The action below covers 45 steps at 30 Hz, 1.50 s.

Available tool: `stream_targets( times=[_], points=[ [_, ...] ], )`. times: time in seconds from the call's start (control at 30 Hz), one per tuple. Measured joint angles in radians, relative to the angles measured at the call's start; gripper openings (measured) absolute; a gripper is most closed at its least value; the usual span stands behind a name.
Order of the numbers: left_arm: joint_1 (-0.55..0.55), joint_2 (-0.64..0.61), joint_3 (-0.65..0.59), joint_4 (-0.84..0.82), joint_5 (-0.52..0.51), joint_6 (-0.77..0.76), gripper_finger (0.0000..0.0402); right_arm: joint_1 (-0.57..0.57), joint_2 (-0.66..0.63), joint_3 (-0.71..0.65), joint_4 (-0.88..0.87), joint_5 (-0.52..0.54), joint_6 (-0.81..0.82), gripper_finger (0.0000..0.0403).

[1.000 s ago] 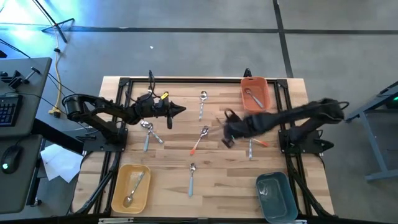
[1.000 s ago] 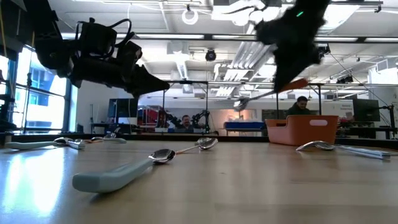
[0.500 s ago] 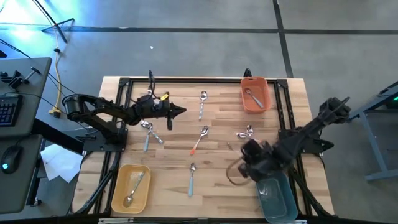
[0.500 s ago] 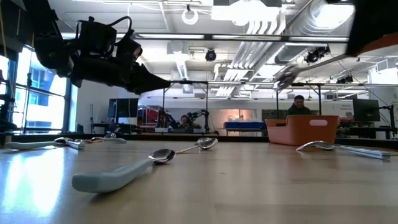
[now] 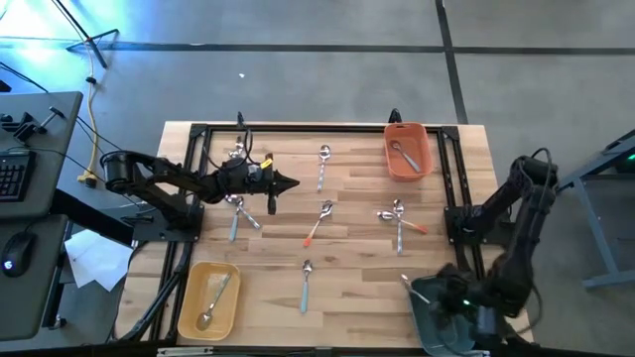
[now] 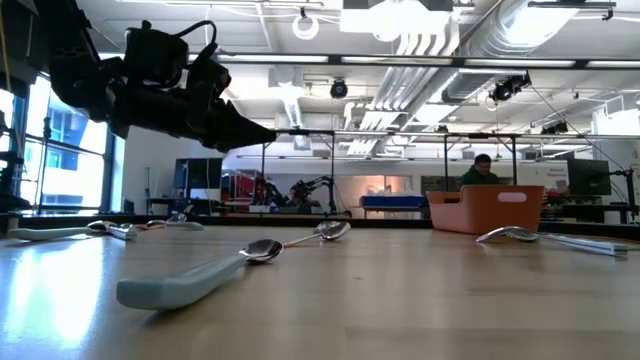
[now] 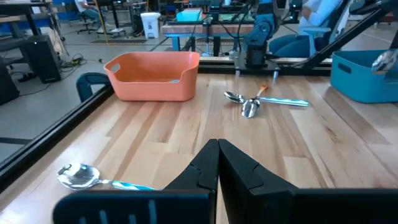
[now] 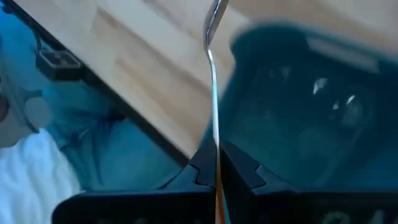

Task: Sort silverware by color (type)
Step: Put the top middle orange spoon into the dark blue bin

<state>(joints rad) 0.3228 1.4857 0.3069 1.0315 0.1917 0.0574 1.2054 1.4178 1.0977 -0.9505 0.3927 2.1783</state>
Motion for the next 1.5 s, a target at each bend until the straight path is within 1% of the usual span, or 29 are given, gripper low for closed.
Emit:
stream_targets(
  times=[0.07,0.17,0.23,0.4,0.57,0.67,0.87,1.0,1.07,1.27,1.5],
  points=[
    [-0.012,0.000,0.000,-0.003,-0.003,0.000,0.0000,0.049,0.000,0.000,0.011,0.007,0.043,0.0000],
    [-0.026,0.000,0.000,-0.003,-0.011,0.000,0.0000,0.082,0.002,0.001,0.044,0.023,0.042,0.0000],
    [-0.038,0.000,0.000,-0.003,-0.039,0.000,0.0000,0.088,0.003,0.001,0.047,0.016,0.042,0.0000],
    [-0.063,0.000,0.000,-0.015,-0.072,0.000,0.0000,0.097,0.018,0.001,0.049,-0.070,0.041,0.0000],
    [-0.083,0.000,0.000,-0.020,-0.107,0.000,0.0000,0.114,0.029,0.001,0.005,-0.078,0.039,0.0000],
    [-0.085,0.000,0.000,-0.020,-0.112,0.000,0.0000,0.113,0.029,0.001,-0.021,-0.079,0.034,0.0000],
    [-0.085,0.000,0.000,-0.025,-0.117,0.000,0.0000,0.070,0.057,0.001,-0.096,-0.145,0.017,0.0000],
    [-0.084,0.000,0.000,-0.039,-0.127,0.000,0.0000,0.033,0.109,0.000,-0.101,-0.246,0.019,0.0000],
    [-0.084,0.000,0.000,-0.039,-0.128,0.000,0.0000,0.024,0.135,0.000,-0.093,-0.273,0.015,0.0000],
    [-0.084,0.000,0.000,-0.039,-0.128,0.000,0.0000,0.020,0.183,0.000,-0.068,-0.270,0.019,0.0000],
    [-0.084,0.000,0.000,-0.040,-0.129,0.007,0.0000,-0.027,0.213,0.000,-0.029,-0.272,-0.002,0.0003]
  ],
)
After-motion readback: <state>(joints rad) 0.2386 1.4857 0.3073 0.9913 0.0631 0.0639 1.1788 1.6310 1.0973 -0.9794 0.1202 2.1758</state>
